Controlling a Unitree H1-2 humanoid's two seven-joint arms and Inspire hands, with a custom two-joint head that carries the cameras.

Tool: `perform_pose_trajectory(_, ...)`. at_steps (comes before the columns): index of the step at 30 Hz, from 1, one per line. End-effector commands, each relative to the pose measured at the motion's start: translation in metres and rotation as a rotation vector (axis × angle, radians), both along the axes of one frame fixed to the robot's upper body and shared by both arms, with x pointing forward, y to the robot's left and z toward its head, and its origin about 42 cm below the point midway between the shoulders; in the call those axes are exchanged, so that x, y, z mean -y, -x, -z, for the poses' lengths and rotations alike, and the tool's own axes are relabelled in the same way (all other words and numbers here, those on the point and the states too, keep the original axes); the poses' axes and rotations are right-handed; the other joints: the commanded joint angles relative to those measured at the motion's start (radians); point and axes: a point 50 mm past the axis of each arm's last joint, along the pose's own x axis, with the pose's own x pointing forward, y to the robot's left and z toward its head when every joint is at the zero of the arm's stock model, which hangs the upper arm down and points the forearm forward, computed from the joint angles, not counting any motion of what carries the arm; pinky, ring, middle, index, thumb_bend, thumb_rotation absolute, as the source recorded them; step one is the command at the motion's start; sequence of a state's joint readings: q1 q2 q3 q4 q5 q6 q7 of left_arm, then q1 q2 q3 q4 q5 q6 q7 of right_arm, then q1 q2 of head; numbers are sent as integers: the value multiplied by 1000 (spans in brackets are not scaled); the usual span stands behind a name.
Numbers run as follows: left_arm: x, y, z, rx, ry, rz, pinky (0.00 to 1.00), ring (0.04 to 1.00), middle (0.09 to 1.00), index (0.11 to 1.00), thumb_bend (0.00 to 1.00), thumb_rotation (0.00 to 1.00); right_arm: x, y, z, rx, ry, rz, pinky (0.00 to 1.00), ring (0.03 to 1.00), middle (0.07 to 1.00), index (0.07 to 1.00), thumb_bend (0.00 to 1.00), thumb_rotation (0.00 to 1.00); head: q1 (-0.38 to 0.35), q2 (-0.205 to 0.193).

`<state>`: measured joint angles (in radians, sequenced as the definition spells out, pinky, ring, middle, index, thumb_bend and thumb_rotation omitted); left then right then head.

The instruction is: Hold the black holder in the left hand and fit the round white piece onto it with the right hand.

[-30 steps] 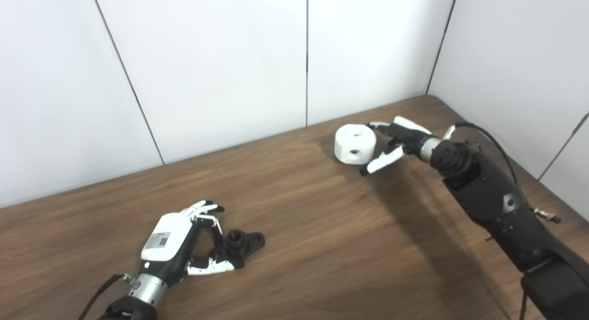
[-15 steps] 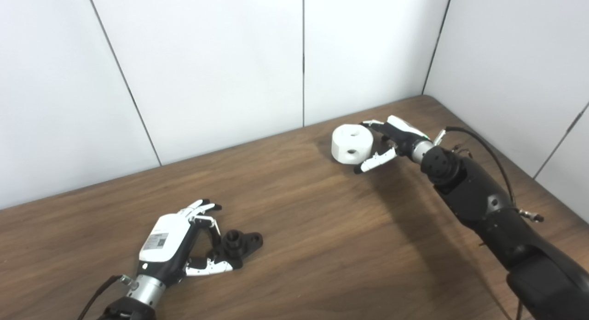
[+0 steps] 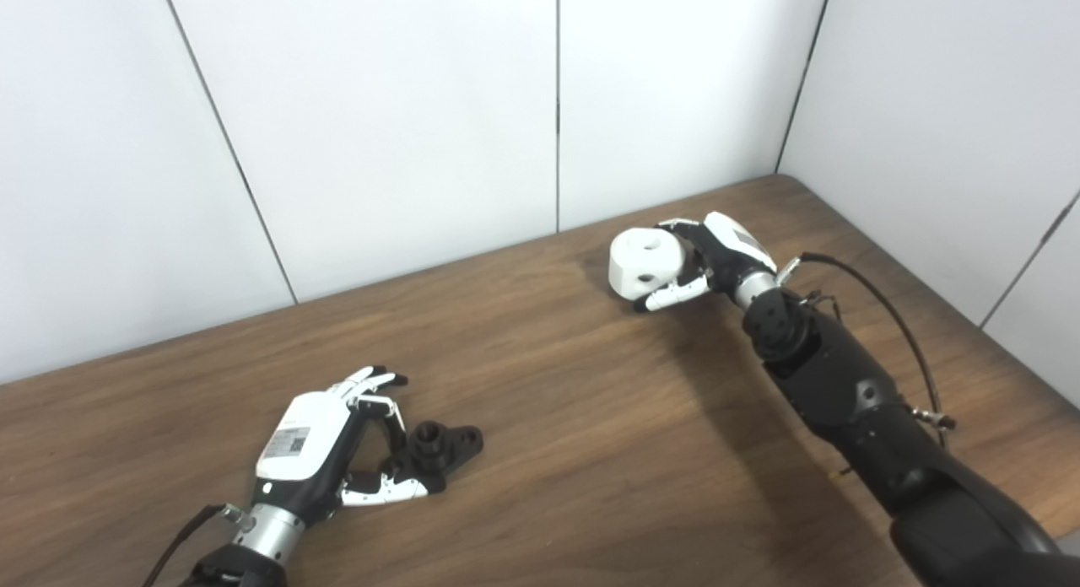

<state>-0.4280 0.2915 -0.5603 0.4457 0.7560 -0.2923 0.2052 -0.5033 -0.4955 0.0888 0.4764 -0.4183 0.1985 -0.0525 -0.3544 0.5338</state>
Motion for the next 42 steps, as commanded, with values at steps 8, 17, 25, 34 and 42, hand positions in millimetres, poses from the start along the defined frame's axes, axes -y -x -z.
perform_pose_trajectory(8, -35, 60, 86, -262, -211, -59, 828, 901, 824, 481, 525, 56, -26, -5, 14, 153, -19, 5, 735, 782, 759, 494, 536, 137, 1, 6)
perform_pose_trajectory(17, -35, 60, 84, -253, -220, -56, 831, 897, 823, 481, 525, 57, -31, -3, 20, 194, -14, -5, 674, 736, 702, 482, 519, 131, 2, 9)
perform_pose_trajectory(25, -37, 58, 85, -255, -207, -57, 833, 897, 824, 482, 525, 56, -39, -1, 10, 219, -21, -24, 679, 745, 707, 483, 520, 131, 7, 13)
perform_pose_trajectory(34, -41, 58, 85, -245, -195, -52, 817, 897, 821, 482, 525, 56, -59, 4, -32, 321, -79, -126, 694, 767, 726, 482, 520, 131, 27, 24)
perform_pose_trajectory(42, -36, 56, 78, -246, -176, -54, 818, 894, 819, 482, 525, 55, -92, 19, -76, 372, -105, -308, 733, 782, 739, 481, 521, 136, 64, 29)
